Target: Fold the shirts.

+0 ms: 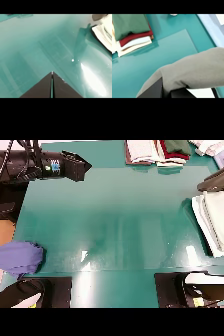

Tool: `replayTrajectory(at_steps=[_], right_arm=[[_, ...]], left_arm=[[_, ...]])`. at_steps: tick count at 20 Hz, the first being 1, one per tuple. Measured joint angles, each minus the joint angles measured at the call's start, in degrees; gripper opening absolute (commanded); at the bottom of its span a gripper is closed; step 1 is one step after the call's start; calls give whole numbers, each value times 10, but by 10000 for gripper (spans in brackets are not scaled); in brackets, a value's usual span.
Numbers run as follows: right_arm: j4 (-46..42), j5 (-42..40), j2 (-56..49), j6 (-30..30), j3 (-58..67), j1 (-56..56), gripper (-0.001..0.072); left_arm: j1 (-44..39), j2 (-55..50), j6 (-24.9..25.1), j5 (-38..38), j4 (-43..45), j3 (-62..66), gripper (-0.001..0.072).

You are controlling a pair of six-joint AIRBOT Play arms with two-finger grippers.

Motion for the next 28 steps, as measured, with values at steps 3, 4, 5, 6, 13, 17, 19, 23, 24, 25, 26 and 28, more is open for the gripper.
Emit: replayTrajectory(at_steps=[3,4,5,6,13,17,19,23,24,25,26,28], right_arm=[[0,23,28,-11,-28,-20,16],[-1,27,42,-18,-49,-30,17],[-2,31,59,-28,-75,-43,16],[-8,35,78,-35,-107,-57,17],[-92,37,222,-72,-363,-158,19],[-141,34,280,-85,-474,-203,513],[-154,31,295,-87,-504,-219,568],[-127,19,308,-87,-504,-209,567],[-103,14,309,-87,-495,-191,566],[-77,7,310,-86,-485,-167,566],[-44,2,311,-86,-474,-135,566],[7,-10,311,-85,-458,-54,565]], left_arm=[[0,0,0,-5,0,0,23],[0,0,0,-9,0,0,23],[0,0,0,-12,0,0,23],[0,0,1,-17,0,0,23],[0,0,10,-39,3,0,23],[0,0,18,-50,4,0,23],[0,0,20,-52,4,0,23],[0,0,21,-56,4,0,24],[0,0,21,-56,4,0,24],[0,0,21,-56,4,0,24],[0,0,22,-56,4,0,24],[0,0,22,-56,4,0,24]])
